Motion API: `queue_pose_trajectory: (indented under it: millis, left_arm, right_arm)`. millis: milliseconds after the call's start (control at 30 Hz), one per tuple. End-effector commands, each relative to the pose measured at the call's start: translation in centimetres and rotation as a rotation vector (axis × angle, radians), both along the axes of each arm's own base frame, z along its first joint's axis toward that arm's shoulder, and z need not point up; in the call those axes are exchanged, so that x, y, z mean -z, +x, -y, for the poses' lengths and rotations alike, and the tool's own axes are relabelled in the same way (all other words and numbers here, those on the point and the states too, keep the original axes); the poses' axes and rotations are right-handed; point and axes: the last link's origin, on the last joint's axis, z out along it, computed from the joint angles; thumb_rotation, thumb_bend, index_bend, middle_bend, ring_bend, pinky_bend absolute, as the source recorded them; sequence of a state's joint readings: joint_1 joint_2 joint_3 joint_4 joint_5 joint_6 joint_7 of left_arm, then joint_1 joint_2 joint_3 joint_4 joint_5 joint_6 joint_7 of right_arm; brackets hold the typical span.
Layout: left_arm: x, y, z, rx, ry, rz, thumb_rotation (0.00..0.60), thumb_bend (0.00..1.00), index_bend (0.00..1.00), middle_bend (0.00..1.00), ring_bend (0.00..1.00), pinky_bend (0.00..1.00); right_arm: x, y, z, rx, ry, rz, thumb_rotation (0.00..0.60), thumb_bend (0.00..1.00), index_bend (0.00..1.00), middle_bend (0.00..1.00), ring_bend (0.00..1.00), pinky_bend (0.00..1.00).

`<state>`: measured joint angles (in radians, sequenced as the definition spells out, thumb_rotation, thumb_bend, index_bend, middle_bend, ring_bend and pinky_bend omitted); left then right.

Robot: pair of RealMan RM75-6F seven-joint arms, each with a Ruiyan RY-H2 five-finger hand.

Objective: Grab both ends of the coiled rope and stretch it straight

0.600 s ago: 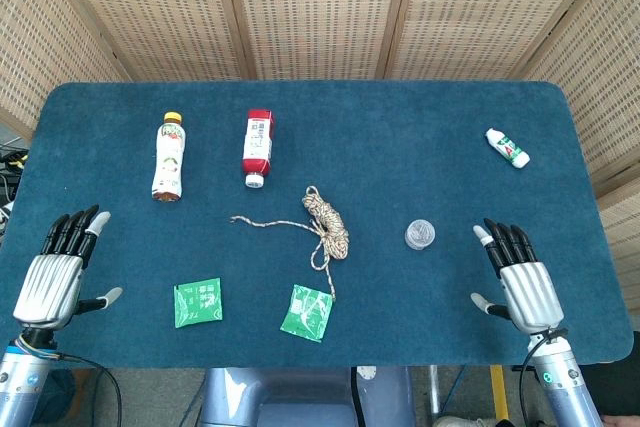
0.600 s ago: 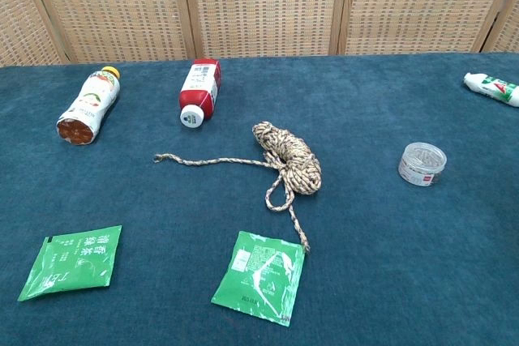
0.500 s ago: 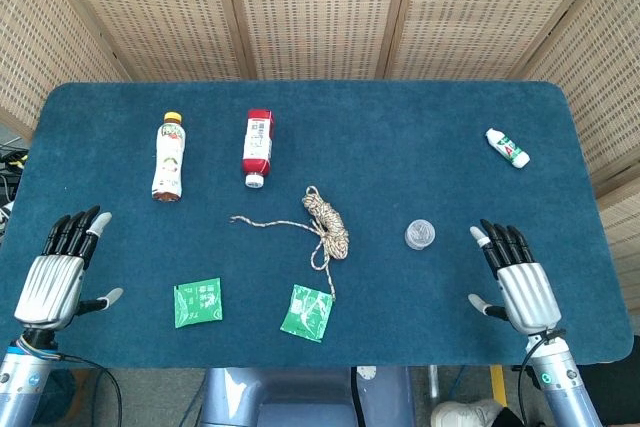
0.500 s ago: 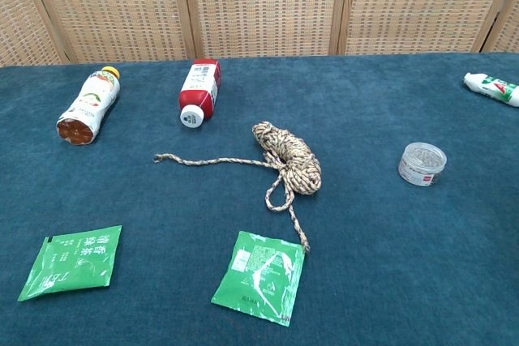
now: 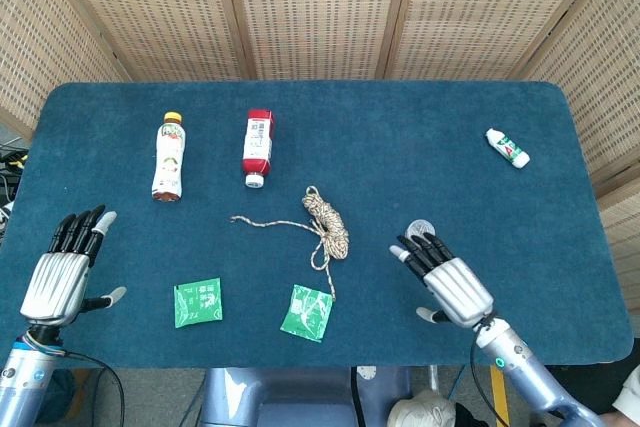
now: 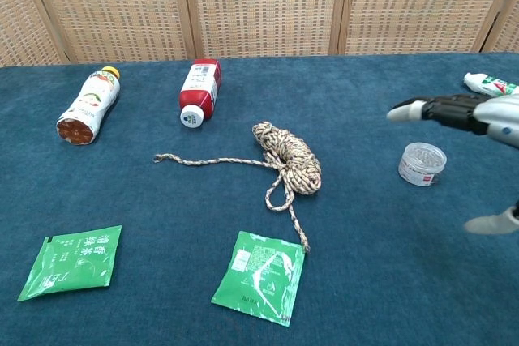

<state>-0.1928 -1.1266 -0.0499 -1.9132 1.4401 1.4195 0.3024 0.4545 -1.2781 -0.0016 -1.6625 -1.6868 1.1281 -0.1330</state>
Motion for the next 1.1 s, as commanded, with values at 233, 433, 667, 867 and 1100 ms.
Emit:
queue_pose_trajectory:
  millis: [233, 433, 667, 867, 1100]
  left_arm:
    - [0.1, -0.2, -0.4, -0.014, -0.009, 0.002, 0.6, 0.0, 0.0, 0.0, 0.0, 0.0]
    - [0.4, -0.3, -0.5, -0.018, -0.024, -0.004, 0.6, 0.0, 0.0, 0.0, 0.0, 0.0]
    - [0.7, -0.3, -0.7, -0.023, -0.036, -0.012, 0.6, 0.0, 0.0, 0.0, 0.0, 0.0]
    - [1.0, -0.2, -0.6, -0.019, -0.039, -0.024, 0.6, 0.0, 0.0, 0.0, 0.0, 0.0]
    - [1.2, -0.2, -0.6, -0.02, -0.046, -0.028, 0.6, 0.0, 0.0, 0.0, 0.0, 0.0]
  right_arm:
    - [4.7, 5.4, 1.6, -0.204, 0.122, -0.145, 0.6, 0.83, 0.27, 0.0, 0.0, 0.0]
    - [7.0, 7.1, 2.0, -0.25, 0.146, -0.194, 0.6, 0.86, 0.31, 0.0, 0.0, 0.0]
    - [8.9, 7.7, 2.4, -0.267, 0.155, -0.249, 0.6, 0.86, 0.31, 0.0, 0.0, 0.0]
    - [10.4, 8.3, 2.3, -0.284, 0.158, -0.293, 0.6, 0.86, 0.31, 0.0, 0.0, 0.0]
    - [11.0, 7.8, 2.3, -0.268, 0.154, -0.335, 0.6, 0.86, 0.32, 0.0, 0.0, 0.0]
